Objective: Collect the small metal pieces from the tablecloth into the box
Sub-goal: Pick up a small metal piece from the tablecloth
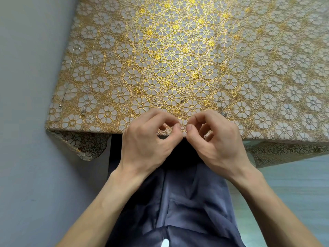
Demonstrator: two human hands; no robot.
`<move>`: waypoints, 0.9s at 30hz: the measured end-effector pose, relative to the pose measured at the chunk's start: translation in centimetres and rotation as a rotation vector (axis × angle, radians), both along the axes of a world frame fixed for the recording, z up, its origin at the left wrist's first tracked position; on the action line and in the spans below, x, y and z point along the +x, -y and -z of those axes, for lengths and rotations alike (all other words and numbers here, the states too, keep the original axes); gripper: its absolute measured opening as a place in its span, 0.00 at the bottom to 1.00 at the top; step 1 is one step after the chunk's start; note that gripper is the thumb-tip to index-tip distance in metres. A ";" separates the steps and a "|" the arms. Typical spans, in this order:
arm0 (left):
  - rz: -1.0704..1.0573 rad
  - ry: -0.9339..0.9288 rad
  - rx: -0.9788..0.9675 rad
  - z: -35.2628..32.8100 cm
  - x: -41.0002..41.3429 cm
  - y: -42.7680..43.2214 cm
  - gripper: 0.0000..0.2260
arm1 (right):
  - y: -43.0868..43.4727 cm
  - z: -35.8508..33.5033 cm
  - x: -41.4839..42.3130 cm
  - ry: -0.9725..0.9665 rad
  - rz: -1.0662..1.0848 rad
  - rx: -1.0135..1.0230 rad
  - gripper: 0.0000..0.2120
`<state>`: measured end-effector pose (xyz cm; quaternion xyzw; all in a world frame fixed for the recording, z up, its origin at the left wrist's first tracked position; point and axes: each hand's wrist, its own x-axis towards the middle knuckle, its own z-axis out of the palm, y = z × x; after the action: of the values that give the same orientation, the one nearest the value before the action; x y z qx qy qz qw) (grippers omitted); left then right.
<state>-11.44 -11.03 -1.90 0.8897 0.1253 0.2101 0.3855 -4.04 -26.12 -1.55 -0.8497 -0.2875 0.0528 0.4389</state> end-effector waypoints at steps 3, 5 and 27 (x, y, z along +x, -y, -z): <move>0.011 -0.012 0.002 -0.1 -0.1 -0.4 0.01 | 0.2 0.0 0.1 -0.012 -0.013 0.013 0.01; 0.040 -0.002 0.019 -0.1 -0.2 -0.5 0.02 | 0.3 -0.1 0.1 -0.010 -0.024 0.008 0.01; 0.136 -0.012 0.087 -0.4 -0.4 -0.5 0.04 | 0.3 -0.9 0.4 -0.069 -0.117 -0.042 0.02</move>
<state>-11.83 -10.52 -1.48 0.9134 0.0579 0.1832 0.3590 -3.63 -26.43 -0.68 -0.8382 -0.3202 0.1135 0.4266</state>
